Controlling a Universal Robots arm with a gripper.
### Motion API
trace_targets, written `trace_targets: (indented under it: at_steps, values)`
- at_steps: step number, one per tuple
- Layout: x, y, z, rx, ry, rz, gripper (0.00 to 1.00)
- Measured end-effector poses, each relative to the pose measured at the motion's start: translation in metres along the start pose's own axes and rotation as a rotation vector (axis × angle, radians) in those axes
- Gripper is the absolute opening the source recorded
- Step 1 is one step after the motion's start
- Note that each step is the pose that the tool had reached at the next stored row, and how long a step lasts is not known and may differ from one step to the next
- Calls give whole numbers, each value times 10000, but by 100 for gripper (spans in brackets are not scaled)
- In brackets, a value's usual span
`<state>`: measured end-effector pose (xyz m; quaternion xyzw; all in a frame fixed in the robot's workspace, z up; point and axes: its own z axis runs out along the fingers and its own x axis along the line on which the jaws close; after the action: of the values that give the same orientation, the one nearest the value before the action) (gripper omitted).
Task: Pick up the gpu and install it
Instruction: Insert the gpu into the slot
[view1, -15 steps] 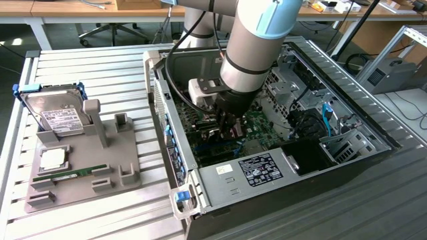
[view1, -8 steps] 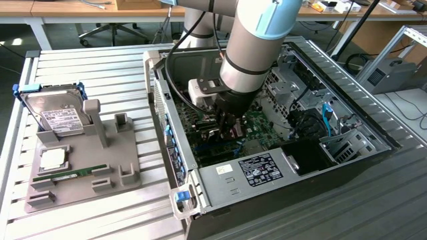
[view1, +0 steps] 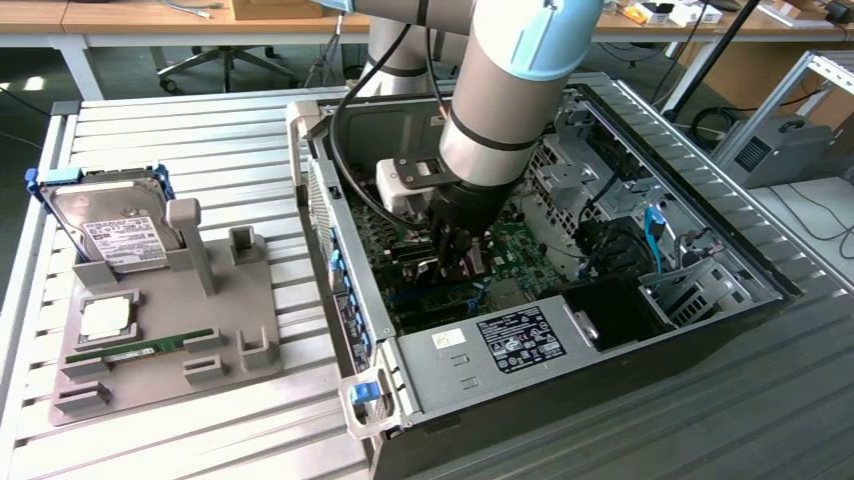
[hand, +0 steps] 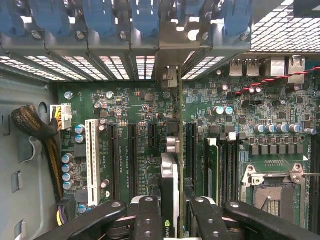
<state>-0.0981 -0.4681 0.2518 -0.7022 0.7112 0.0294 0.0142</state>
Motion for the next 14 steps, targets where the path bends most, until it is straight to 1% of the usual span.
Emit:
trace_targets:
  at_steps: [14]
  values:
    - [-2,5,16,1,-2,3,27]
